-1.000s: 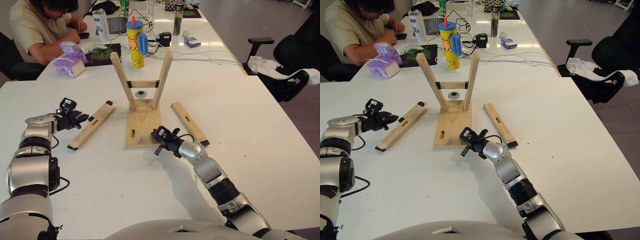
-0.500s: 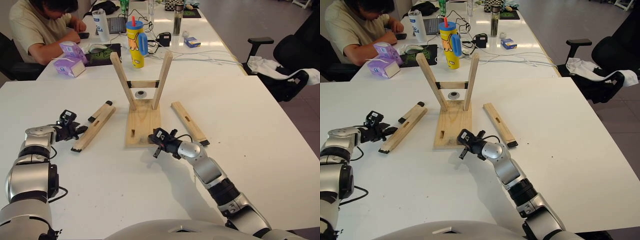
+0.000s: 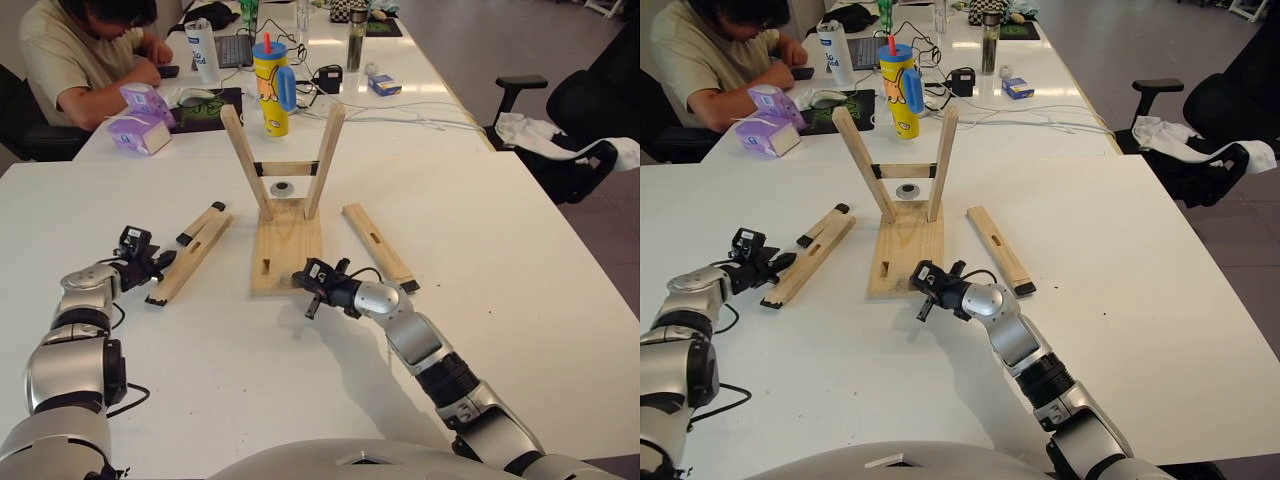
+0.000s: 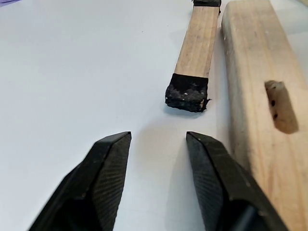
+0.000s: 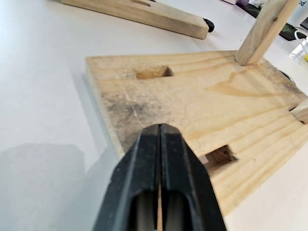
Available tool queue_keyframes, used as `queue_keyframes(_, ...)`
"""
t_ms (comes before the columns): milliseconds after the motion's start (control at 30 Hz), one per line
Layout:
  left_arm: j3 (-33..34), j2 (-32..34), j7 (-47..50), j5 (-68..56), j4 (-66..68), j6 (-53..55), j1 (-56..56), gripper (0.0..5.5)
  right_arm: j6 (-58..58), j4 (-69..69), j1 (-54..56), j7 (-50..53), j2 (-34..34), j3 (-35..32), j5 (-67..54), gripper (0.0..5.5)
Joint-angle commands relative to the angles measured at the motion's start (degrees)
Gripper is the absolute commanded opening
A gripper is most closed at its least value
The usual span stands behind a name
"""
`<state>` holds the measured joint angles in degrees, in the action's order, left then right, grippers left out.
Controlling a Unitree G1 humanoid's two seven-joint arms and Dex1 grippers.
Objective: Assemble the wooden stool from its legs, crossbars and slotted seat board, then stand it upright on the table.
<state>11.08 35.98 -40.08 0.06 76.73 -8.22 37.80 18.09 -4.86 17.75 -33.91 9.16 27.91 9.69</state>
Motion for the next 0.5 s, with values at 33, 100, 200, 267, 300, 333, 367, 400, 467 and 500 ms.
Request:
queue_keyframes(33, 1.14, -3.07, 0.44, -0.85, 0.25, -0.27, -0.49, 2.13, 0.99, -0.96, 0.11, -0.89, 0.09, 0.68, -0.03, 0.0)
queue_keyframes(100, 0.77, -3.7, 1.85, -0.33, 0.15, -0.39, 0.56, 2.13, 1.07, -0.89, 0.06, -0.87, -0.03, 0.86, 0.06, 0.0)
queue_keyframes(200, -0.69, -4.27, 3.37, 1.43, 0.26, -0.01, 1.9, 2.13, 1.44, -0.52, 0.0, -0.98, -0.3, 1.0, -0.08, 0.0)
queue_keyframes(267, -1.77, -4.03, 4.6, 2.74, 0.55, 1.01, 2.24, 2.13, 1.7, -0.21, -0.02, -1.09, -0.39, 1.17, -0.07, 0.0)
queue_keyframes(300, -2.16, -3.72, 5.3, 3.3, 0.69, 1.42, 2.17, 2.13, 1.86, -0.02, -0.02, -1.24, -0.43, 1.24, -0.14, 0.0)
queue_keyframes(333, -2.29, -3.46, 5.57, 3.56, 0.81, 1.77, 2.08, 2.13, 1.95, 0.12, -0.06, -1.29, -0.45, 1.3, -0.15, 0.0)
queue_keyframes(367, -2.28, -3.18, 5.74, 3.67, 0.88, 2.03, 1.89, 2.13, 2.02, 0.19, -0.12, -1.39, -0.47, 1.4, -0.15, 0.0)
queue_keyframes(400, -2.3, -2.97, 5.8, 3.78, 0.94, 2.2, 1.75, 2.13, 2.08, 0.26, -0.23, -1.47, -0.47, 1.48, -0.11, 0.0)
queue_keyframes(467, -2.39, -2.48, 5.82, 4.0, 0.97, 2.26, 1.27, 2.13, 2.22, 0.45, -0.4, -1.73, -0.44, 1.67, -0.11, 0.0)
queue_keyframes(500, -2.56, -2.28, 5.96, 4.18, 0.98, 2.25, 1.13, 2.13, 2.27, 0.49, -0.42, -1.8, -0.4, 1.76, -0.09, 0.0)
